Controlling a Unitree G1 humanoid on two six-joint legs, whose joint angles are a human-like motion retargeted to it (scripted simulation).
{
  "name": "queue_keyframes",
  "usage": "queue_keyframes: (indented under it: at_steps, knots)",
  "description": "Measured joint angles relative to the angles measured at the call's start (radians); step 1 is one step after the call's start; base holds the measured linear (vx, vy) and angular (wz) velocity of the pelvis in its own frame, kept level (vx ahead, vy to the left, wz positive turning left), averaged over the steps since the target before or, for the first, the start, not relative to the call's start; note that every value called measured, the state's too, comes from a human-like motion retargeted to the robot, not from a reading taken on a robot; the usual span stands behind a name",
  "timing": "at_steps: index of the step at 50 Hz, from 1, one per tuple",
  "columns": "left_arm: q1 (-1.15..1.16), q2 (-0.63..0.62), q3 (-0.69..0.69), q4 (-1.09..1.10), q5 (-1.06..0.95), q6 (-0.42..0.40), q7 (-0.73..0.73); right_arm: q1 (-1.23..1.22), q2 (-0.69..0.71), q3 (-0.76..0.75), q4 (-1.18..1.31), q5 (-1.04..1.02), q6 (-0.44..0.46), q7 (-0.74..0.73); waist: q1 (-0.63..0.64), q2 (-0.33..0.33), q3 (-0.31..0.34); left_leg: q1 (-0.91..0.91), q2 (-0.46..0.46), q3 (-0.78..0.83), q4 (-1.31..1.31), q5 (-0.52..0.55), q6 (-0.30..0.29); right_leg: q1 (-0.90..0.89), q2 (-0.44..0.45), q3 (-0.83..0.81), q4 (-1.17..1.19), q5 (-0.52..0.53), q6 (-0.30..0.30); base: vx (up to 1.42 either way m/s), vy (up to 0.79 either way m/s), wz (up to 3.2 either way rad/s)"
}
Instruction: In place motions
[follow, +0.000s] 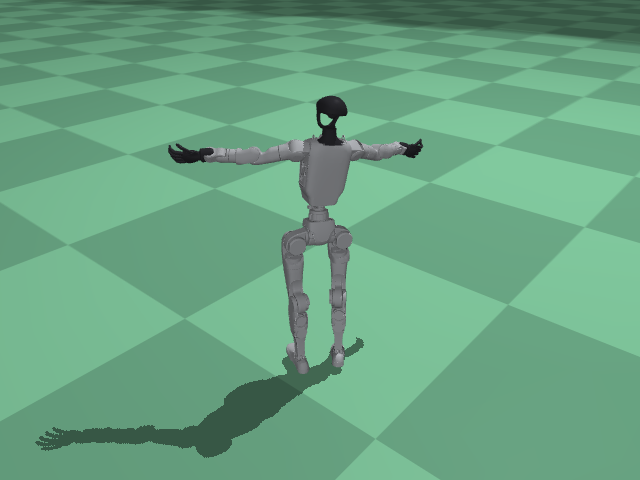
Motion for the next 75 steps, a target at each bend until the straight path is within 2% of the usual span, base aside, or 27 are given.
queue_keyframes:
  at_steps: [5, 11, 13, 15, 18, 19, 20, 23, 25, 28, 30, 32, 35, 38, 40, 42, 46, 50, 55, 60, 63, 66, 70, 75]
  knots:
    - [-0.262, 0.082, -0.328, -0.174, 0.228, 0.037, -0.013, -0.336, -0.041, 0.491, -0.36, -0.225, -0.028, -0.046, 0.011, 0.008, -0.038, -0.012, -0.001, 0.017, -0.001, -0.004, -0.001, -0.028, -0.004, 0.023, 0.005, 0.005, -0.001, 0.0, 0.03, -0.16]
    - [-0.658, 0.031, -0.838, -0.435, 0.561, -0.018, 0.058, -0.8, -0.088, 1.118, -0.667, -0.629, -0.028, -0.369, 0.01, -0.009, -0.068, -0.021, -0.003, 0.009, 0.001, -0.002, -0.003, -0.027, -0.009, 0.01, 0.004, 0.006, 0.0, 0.04, -0.05, 0.1]
    - [-0.763, 0.01, -0.984, -0.506, 0.752, -0.044, 0.075, -0.94, -0.074, 1.297, -0.759, -0.748, -0.038, -0.493, 0.008, -0.013, -0.073, -0.019, -0.003, 0.004, 0.001, -0.001, -0.003, -0.02, -0.009, 0.002, 0.003, 0.005, 0.001, 0.05, -0.07, 0.16]
    - [-0.861, 0.006, -1.123, -0.572, 0.993, -0.037, 0.112, -1.074, -0.056, 1.469, -0.835, -0.848, -0.101, -0.58, 0.005, -0.016, -0.074, -0.016, -0.002, 0.001, 0.002, 0.0, -0.002, -0.014, -0.007, -0.002, 0.003, 0.004, 0.002, 0.03, -0.06, 0.08]
    - [-0.975, 0.007, -1.266, -0.68, 1.355, 0.091, 0.245, -1.264, -0.017, 1.7, -0.875, -0.973, -0.208, -0.661, 0.0, -0.017, -0.069, -0.009, 0.0, 0.0, 0.001, -0.002, -0.002, -0.007, -0.004, -0.002, 0.001, 0.004, 0.002, 0.0, -0.02, 0.01]
    - [-1.001, 0.007, -1.299, -0.696, 1.436, 0.107, 0.281, -1.306, -0.004, 1.752, -0.869, -1.0, -0.212, -0.69, 0.0, -0.016, -0.068, -0.007, 0.001, 0.001, 0.001, -0.002, -0.001, -0.005, -0.003, 0.0, 0.001, 0.004, 0.001, 0.0, 0.0, 0.0]
    - [-1.024, 0.006, -1.328, -0.704, 1.502, 0.109, 0.311, -1.342, 0.007, 1.797, -0.857, -1.023, -0.205, -0.72, 0.002, -0.016, -0.068, -0.004, 0.002, 0.002, 0.0, -0.003, -0.001, -0.004, -0.002, 0.002, 0.002, 0.004, 0.001, 0.0, 0.0, 0.0]
    - [-1.029, -0.012, -1.333, -0.631, 1.522, 0.03, 0.341, -1.377, 0.012, 1.861, -0.72, -1.046, -0.163, -0.724, 0.015, -0.016, -0.058, 0.004, 0.004, 0.007, 0.001, -0.006, 0.0, -0.003, 0.001, 0.012, 0.004, 0.006, 0.0, 0.0, 0.01, -0.12]
    - [-0.994, -0.012, -1.285, -0.555, 1.448, 0.03, 0.3, -1.346, 0.005, 1.839, -0.574, -1.016, -0.172, -0.679, 0.025, -0.015, -0.05, 0.006, 0.006, 0.011, 0.002, -0.006, 0.001, -0.005, 0.003, 0.019, 0.006, 0.009, -0.002, -0.01, 0.01, -0.09]
    - [-0.887, 0.0, -1.139, -0.438, 1.33, 0.069, 0.239, -1.194, -0.027, 1.65, -0.364, -0.929, -0.152, -0.51, 0.033, -0.014, -0.041, 0.0, 0.007, 0.012, 0.002, -0.005, 0.001, -0.012, 0.004, 0.02, 0.006, 0.011, -0.002, -0.08, 0.01, -0.01]
    - [-0.778, 0.02, -1.012, -0.372, 1.25, 0.088, 0.197, -1.028, -0.057, 1.443, -0.268, -0.848, -0.1, -0.379, 0.03, -0.012, -0.037, -0.007, 0.008, 0.008, 0.003, -0.004, 0.0, -0.015, 0.004, 0.014, 0.005, 0.011, -0.001, -0.08, 0.01, 0.14]
    - [-0.645, 0.047, -0.865, -0.31, 1.178, 0.095, 0.138, -0.838, -0.076, 1.204, -0.183, -0.785, -0.085, -0.257, 0.021, -0.007, -0.024, -0.011, 0.008, 0.003, 0.003, -0.002, -0.001, -0.014, 0.003, 0.006, 0.004, 0.011, 0.0, -0.1, 0.03, 0.19]
    - [-0.406, 0.085, -0.605, -0.209, 1.112, 0.069, 0.051, -0.532, -0.059, 0.812, -0.057, -0.718, -0.131, -0.13, -0.001, -0.001, 0.014, -0.005, 0.007, 0.0, 0.003, 0.001, -0.001, -0.005, 0.004, 0.0, 0.002, 0.011, 0.0, -0.09, 0.05, 0.09]
    - [-0.131, 0.087, -0.338, -0.125, 1.025, 0.026, 0.083, -0.205, -0.008, 0.497, 0.01, -0.584, -0.204, -0.064, -0.017, -0.004, 0.067, 0.019, 0.007, 0.004, 0.002, 0.003, -0.001, 0.018, 0.005, 0.004, 0.002, 0.012, -0.003, -0.03, 0.03, -0.05]
    - [0.051, 0.038, -0.154, -0.098, 0.949, 0.012, 0.112, -0.013, 0.07, 0.322, 0.021, -0.53, -0.243, -0.061, -0.024, -0.007, 0.104, 0.04, 0.006, 0.011, 0.002, 0.004, -0.001, 0.034, 0.005, 0.013, 0.002, 0.014, -0.005, -0.03, 0.04, -0.24]
    - [0.219, -0.044, -0.008, -0.091, 0.853, 0.006, 0.082, 0.13, 0.166, 0.218, 0.025, -0.541, -0.279, -0.059, -0.029, -0.006, 0.134, 0.054, 0.007, 0.017, 0.001, 0.004, -0.001, 0.044, 0.007, 0.021, 0.002, 0.017, -0.007, 0.0, 0.04, -0.25]
    - [0.469, -0.261, 0.144, -0.078, 0.713, 0.042, -0.067, 0.317, 0.363, 0.177, 0.049, -0.675, -0.267, -0.042, -0.048, -0.003, 0.187, 0.076, 0.008, 0.028, 0.001, 0.006, -0.002, 0.061, 0.007, 0.033, 0.001, 0.021, -0.009, 0.02, 0.05, -0.12]
    - [0.596, -0.488, 0.111, -0.016, 0.729, 0.163, -0.195, 0.451, 0.574, 0.234, 0.063, -0.839, -0.218, 0.025, -0.061, -0.008, 0.244, 0.1, 0.008, 0.035, 0.001, 0.009, -0.003, 0.083, 0.007, 0.04, 0.0, 0.024, -0.012, 0.02, 0.03, -0.07]
    - [0.67, -0.724, -0.095, 0.103, 0.862, 0.336, -0.431, 0.54, 0.81, 0.335, 0.152, -0.914, -0.17, 0.104, -0.054, -0.011, 0.276, 0.113, 0.011, 0.041, -0.001, 0.008, -0.002, 0.091, 0.009, 0.048, 0.002, 0.028, -0.012, 0.01, 0.02, -0.03]
    - [0.691, -0.919, -0.293, 0.193, 0.954, 0.339, -0.549, 0.566, 0.979, 0.447, 0.29, -0.849, -0.143, 0.25, -0.043, -0.012, 0.31, 0.123, 0.018, 0.046, -0.002, 0.007, -0.002, 0.097, 0.015, 0.054, 0.003, 0.032, -0.012, -0.07, 0.0, -0.05]
    - [0.701, -0.991, -0.404, 0.196, 0.984, 0.349, -0.598, 0.601, 1.059, 0.529, 0.31, -0.776, -0.148, 0.357, -0.036, -0.021, 0.316, 0.12, 0.02, 0.044, -0.002, 0.007, -0.002, 0.094, 0.016, 0.05, 0.002, 0.034, -0.012, -0.04, -0.05, 0.05]
    - [0.735, -1.046, -0.485, 0.134, 1.022, 0.322, -0.613, 0.64, 1.118, 0.59, 0.293, -0.754, -0.164, 0.407, -0.027, -0.029, 0.308, 0.114, 0.021, 0.045, -0.003, 0.008, -0.004, 0.087, 0.016, 0.05, 0.003, 0.035, -0.012, 0.02, -0.03, 0.02]
    - [0.766, -1.08, -0.558, 0.075, 1.017, 0.282, -0.56, 0.666, 1.146, 0.667, 0.262, -0.815, -0.187, 0.404, -0.017, -0.035, 0.295, 0.108, 0.022, 0.049, -0.004, 0.007, -0.003, 0.077, 0.017, 0.054, 0.004, 0.037, -0.013, 0.02, 0.0, -0.01]
    - [0.758, -1.079, -0.614, 0.069, 1.031, 0.296, -0.593, 0.646, 1.103, 0.738, 0.217, -0.958, -0.223, 0.399, -0.029, -0.037, 0.283, 0.105, 0.022, 0.048, -0.003, 0.008, -0.004, 0.077, 0.018, 0.052, 0.002, 0.037, -0.013, 0.0, 0.0, 0.0]
